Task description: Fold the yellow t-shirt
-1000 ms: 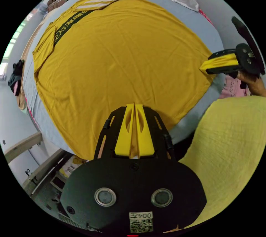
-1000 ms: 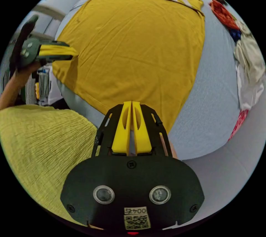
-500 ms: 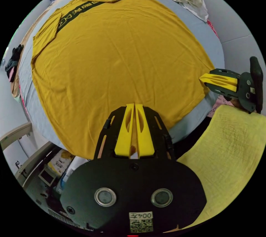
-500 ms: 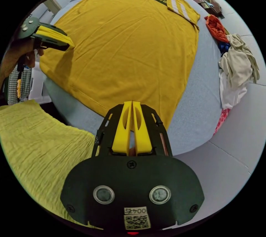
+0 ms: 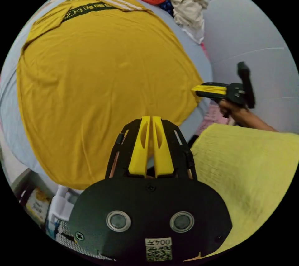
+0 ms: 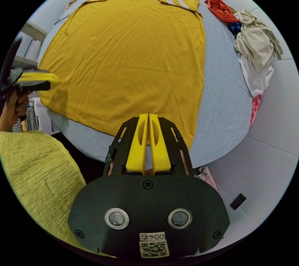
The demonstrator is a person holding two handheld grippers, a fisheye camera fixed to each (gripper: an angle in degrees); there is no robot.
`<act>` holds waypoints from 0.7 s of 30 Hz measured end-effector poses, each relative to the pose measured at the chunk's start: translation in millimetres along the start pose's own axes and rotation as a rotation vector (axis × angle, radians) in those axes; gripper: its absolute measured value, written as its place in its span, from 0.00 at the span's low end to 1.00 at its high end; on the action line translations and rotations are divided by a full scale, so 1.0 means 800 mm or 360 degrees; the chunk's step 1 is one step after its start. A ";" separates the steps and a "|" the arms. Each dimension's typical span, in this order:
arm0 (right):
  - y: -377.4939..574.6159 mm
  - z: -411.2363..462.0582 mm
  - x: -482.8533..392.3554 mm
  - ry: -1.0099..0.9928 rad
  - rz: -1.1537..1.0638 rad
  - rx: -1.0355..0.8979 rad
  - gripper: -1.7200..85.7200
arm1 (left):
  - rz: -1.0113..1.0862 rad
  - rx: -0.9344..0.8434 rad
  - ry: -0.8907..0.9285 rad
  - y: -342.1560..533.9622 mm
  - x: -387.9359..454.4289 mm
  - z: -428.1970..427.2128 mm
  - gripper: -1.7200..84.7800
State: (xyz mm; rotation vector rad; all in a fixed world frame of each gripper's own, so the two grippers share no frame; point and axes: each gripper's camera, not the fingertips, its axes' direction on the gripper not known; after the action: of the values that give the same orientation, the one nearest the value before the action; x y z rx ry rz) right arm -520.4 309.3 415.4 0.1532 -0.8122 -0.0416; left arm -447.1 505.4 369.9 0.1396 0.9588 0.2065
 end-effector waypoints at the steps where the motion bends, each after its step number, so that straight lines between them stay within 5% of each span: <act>1: 0.001 -0.008 0.007 -0.0036 0.0053 -0.0021 0.01 | 0.0011 0.0058 0.0008 0.017 -0.006 -0.013 0.06; 9: 0.018 -0.071 0.053 -0.0379 0.0246 -0.0050 0.10 | -0.0227 0.0290 -0.0028 0.241 -0.155 -0.111 0.18; 14: 0.031 -0.112 0.079 -0.0614 0.0312 -0.0045 0.13 | -0.0256 0.0292 0.0083 0.277 -0.210 -0.119 0.19; 21: 0.046 -0.161 0.114 -0.0531 0.0345 -0.0083 0.08 | -0.0184 0.0232 0.0317 0.306 -0.272 -0.129 0.20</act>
State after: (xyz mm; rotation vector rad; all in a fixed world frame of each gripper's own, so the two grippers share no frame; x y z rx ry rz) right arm -365.0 352.4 399.2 0.0071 -1.1555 0.1192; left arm -680.3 694.4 535.6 0.1992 1.1768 0.0439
